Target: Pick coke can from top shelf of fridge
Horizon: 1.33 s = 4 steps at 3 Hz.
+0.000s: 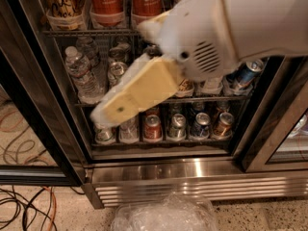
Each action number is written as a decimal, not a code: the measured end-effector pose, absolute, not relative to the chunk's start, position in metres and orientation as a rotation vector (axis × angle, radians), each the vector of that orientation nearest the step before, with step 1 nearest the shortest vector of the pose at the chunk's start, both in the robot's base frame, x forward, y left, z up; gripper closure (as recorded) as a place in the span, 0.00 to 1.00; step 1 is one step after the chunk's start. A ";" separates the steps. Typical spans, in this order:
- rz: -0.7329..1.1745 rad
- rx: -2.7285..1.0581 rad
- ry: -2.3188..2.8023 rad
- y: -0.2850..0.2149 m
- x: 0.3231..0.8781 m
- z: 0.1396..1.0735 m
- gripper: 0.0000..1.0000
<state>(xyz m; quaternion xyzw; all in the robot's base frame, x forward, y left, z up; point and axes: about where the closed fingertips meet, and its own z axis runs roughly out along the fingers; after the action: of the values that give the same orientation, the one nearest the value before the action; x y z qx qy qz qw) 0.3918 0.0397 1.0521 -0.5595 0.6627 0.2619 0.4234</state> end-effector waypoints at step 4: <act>0.817 -1.319 1.528 0.107 0.344 1.065 0.00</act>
Offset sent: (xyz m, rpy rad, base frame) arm -0.0227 0.0312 -0.0085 0.0859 0.0202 0.0214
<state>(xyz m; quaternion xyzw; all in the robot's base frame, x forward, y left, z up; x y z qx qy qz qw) 0.3441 0.1067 1.0650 -0.5367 0.6217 0.3326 0.4635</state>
